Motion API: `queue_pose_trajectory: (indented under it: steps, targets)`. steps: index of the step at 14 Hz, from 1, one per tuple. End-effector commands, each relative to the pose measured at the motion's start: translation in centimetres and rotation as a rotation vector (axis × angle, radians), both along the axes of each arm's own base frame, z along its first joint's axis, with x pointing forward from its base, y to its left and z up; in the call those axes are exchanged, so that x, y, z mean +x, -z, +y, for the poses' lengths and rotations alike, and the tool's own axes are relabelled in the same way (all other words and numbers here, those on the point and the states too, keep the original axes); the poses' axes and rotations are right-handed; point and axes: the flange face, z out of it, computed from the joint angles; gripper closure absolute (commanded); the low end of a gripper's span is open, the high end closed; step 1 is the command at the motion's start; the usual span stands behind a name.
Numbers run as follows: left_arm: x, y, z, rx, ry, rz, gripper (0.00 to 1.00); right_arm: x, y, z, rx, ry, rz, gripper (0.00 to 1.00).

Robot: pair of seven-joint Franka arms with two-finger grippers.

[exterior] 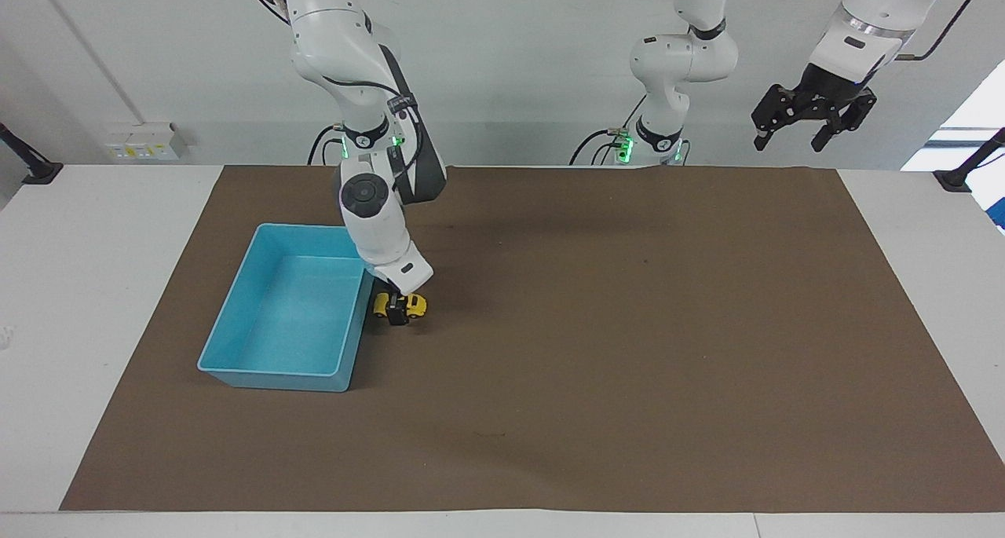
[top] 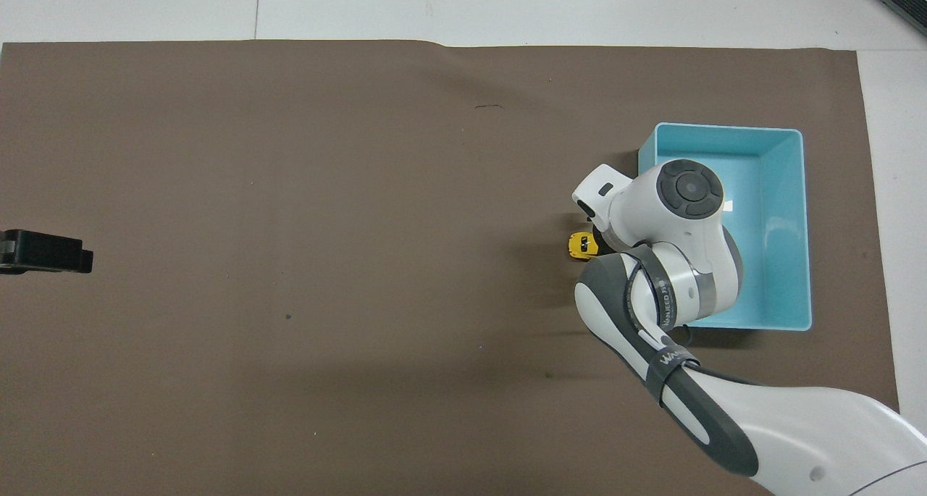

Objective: Wind up and store yellow beetle car
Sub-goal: 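Lower the right gripper and grasp the car beside the bin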

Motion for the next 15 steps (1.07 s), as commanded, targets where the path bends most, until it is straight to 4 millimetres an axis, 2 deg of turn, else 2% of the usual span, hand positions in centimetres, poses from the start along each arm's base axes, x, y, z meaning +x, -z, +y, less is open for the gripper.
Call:
queue_pose_trajectory:
  steps: [1, 5, 6, 7, 13, 15]
  targets:
    - [-0.1, -0.4, 0.3, 0.01, -0.002, 0.001, 0.0, -0.3, -0.1, -0.8, 0.0, -0.026, -0.013, 0.05]
    - [-0.1, -0.4, 0.3, 0.01, -0.002, 0.001, 0.0, 0.2, -0.3, -1.2, -0.003, -0.07, -0.023, 0.22]
    - [-0.1, -0.5, 0.3, 0.01, -0.002, -0.001, 0.0, 0.3, -0.2, -1.5, -0.003, -0.067, -0.021, 0.48]
    - [-0.1, -0.4, 0.3, 0.01, -0.002, 0.001, 0.0, 0.2, -0.4, -1.3, -0.002, -0.062, -0.022, 0.63]
    - [-0.1, -0.4, 0.3, 0.01, -0.002, 0.001, 0.0, 1.2, -1.9, -0.5, 0.008, -0.062, -0.044, 0.85]
    - [-0.1, -0.4, 0.3, 0.01, -0.002, 0.001, 0.0, 1.4, -2.6, -0.2, 0.019, -0.055, -0.053, 0.87]
